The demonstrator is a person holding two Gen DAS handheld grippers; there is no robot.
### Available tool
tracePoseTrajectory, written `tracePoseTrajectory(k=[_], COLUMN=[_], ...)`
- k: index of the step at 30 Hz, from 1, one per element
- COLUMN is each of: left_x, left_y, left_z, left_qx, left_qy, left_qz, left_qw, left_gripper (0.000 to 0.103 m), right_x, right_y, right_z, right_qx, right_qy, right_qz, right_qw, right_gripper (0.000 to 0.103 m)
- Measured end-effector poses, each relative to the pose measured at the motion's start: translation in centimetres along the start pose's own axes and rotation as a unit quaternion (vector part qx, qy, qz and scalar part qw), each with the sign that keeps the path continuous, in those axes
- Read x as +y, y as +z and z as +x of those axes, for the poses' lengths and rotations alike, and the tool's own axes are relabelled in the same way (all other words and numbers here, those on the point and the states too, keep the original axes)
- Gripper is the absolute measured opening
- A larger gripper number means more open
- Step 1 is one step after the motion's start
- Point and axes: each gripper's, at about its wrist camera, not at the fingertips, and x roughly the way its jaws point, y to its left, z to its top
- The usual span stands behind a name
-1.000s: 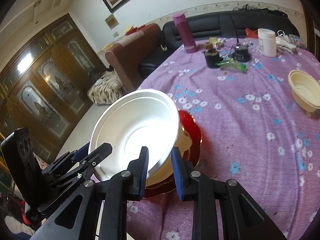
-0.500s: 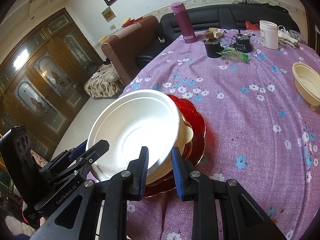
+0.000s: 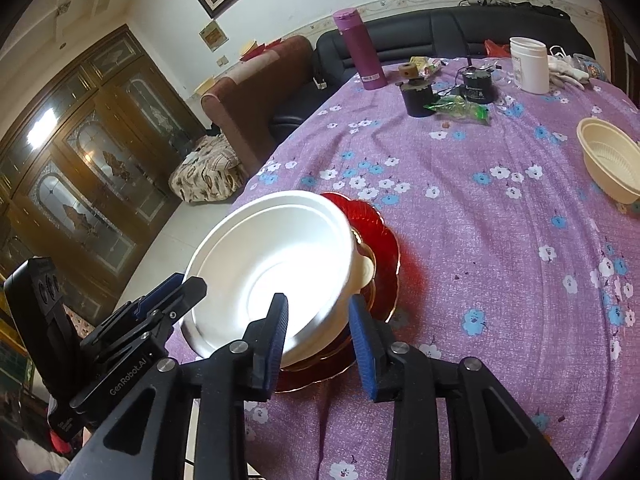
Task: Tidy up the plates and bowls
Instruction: 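Lower the white bowl onto the large beige bowl with the left tool, then open the left tool and withdraw it from the white bowl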
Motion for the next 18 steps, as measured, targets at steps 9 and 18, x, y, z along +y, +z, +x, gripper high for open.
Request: tracePoseTrajectory(k=[9, 18], left_x=[-2.7, -11.3], left_y=[1.0, 0.0], left_z=[-2.2, -1.5], left_qx=[-0.029, -0.005], left_qy=[-0.015, -0.086], left_qz=[0.031, 0.113], left_qw=[0.9990, 0.9898], left_gripper=[0.038, 0.041], right_x=[-2.6, -8.0], right_y=[-0.4, -1.6], right_z=[-3.2, -5.9], right_qx=[-0.039, -0.061], right_qy=[-0.008, -0.030], right_qz=[0.028, 0.091], right_qw=[0.999, 0.994], right_gripper=[0.035, 0.040])
